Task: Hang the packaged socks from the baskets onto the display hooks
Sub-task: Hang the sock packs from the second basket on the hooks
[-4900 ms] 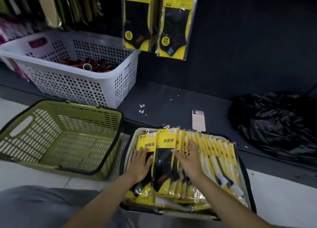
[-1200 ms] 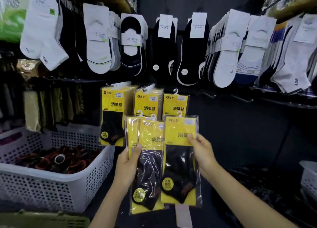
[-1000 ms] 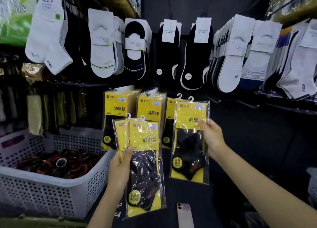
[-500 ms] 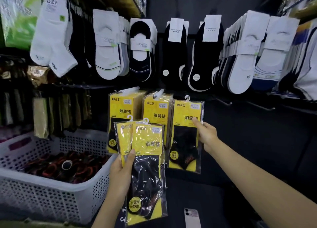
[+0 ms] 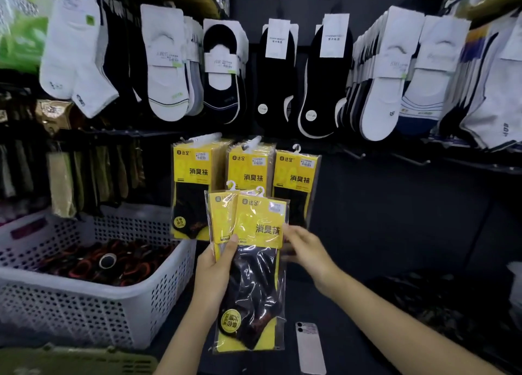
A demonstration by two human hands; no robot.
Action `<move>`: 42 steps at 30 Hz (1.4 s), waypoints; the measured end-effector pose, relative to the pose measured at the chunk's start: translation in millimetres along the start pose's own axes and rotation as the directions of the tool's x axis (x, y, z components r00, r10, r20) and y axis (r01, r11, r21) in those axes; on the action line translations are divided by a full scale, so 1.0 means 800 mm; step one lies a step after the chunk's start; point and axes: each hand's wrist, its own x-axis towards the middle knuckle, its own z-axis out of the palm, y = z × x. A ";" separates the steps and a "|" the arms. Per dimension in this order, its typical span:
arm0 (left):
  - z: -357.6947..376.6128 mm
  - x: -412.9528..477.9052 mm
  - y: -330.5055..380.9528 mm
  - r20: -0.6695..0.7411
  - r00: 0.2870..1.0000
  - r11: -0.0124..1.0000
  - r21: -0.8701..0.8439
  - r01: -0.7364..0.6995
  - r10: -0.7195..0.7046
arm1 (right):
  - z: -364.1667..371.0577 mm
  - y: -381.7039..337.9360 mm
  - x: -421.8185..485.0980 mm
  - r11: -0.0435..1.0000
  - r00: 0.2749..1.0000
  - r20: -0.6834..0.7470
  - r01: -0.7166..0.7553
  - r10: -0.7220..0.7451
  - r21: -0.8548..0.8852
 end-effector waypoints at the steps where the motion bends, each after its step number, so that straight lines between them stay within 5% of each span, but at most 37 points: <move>1: 0.003 -0.003 0.002 0.016 1.000 1.000 0.000 -0.001 0.001 | 0.005 0.001 -0.007 1.000 1.000 0.011 0.021 -0.021 -0.003; 11: -0.001 0.000 0.005 0.008 1.000 0.999 0.024 0.023 -0.023 | -0.018 -0.010 -0.017 0.989 0.984 -0.177 0.048 -0.023 0.137; 20: -0.031 0.016 0.001 -0.070 0.997 0.999 0.016 0.032 -0.031 | -0.072 -0.073 0.039 0.991 0.928 -0.354 0.133 -0.118 0.019; 31: -0.031 0.023 -0.006 -0.032 0.998 0.998 -0.003 0.061 -0.061 | -0.054 -0.069 0.094 0.997 0.944 -0.325 0.070 -0.056 0.032; 39: -0.014 0.027 -0.014 0.028 0.996 0.996 -0.029 0.084 -0.083 | -0.059 -0.018 0.101 0.992 0.815 -0.565 -0.090 0.124 0.087; 42: -0.004 0.026 -0.015 0.041 0.996 0.996 -0.037 0.084 -0.082 | -0.055 -0.004 0.080 0.998 0.851 -0.520 -0.058 0.069 0.038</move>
